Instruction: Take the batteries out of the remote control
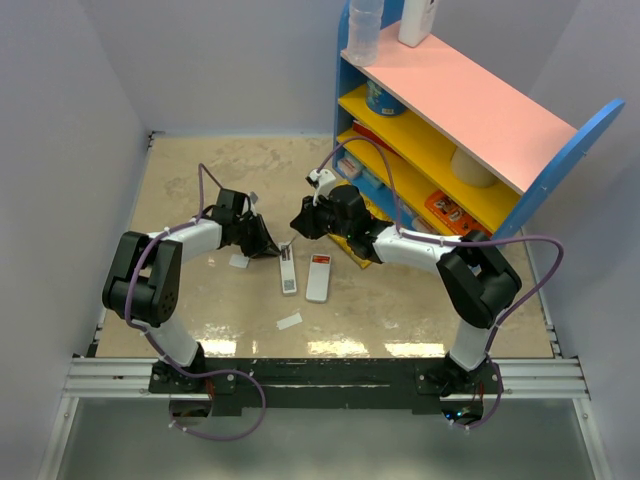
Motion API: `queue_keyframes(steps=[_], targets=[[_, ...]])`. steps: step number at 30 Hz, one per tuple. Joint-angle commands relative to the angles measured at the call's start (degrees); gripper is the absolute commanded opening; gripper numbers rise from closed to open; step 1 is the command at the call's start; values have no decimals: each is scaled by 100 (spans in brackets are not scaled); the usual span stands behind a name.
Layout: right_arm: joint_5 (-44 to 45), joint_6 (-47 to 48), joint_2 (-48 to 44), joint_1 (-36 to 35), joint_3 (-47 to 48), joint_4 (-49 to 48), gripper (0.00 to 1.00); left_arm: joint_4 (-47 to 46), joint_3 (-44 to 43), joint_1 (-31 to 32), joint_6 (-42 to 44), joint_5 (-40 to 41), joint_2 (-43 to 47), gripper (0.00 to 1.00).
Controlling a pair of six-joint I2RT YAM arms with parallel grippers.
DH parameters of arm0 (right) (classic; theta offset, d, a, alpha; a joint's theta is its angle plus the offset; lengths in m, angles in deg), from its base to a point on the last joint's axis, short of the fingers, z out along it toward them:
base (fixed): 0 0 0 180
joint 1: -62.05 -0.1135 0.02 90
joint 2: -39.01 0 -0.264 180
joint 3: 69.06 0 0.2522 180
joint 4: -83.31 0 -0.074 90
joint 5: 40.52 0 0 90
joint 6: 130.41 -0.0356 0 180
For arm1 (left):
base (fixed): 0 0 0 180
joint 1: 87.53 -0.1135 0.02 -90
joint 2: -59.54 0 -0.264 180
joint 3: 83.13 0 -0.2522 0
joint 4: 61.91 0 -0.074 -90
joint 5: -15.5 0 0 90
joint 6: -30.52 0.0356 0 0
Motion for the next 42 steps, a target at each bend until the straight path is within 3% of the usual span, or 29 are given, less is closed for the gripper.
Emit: queue_keyframes(steps=[1,42], targets=[[137,143,-173,-17,164,50,0,-135,-15,-33,119,-33,-15,18],[31,-138,-24,-43,-47,-284,0,-258,46,-25,23,-121,-33,18]])
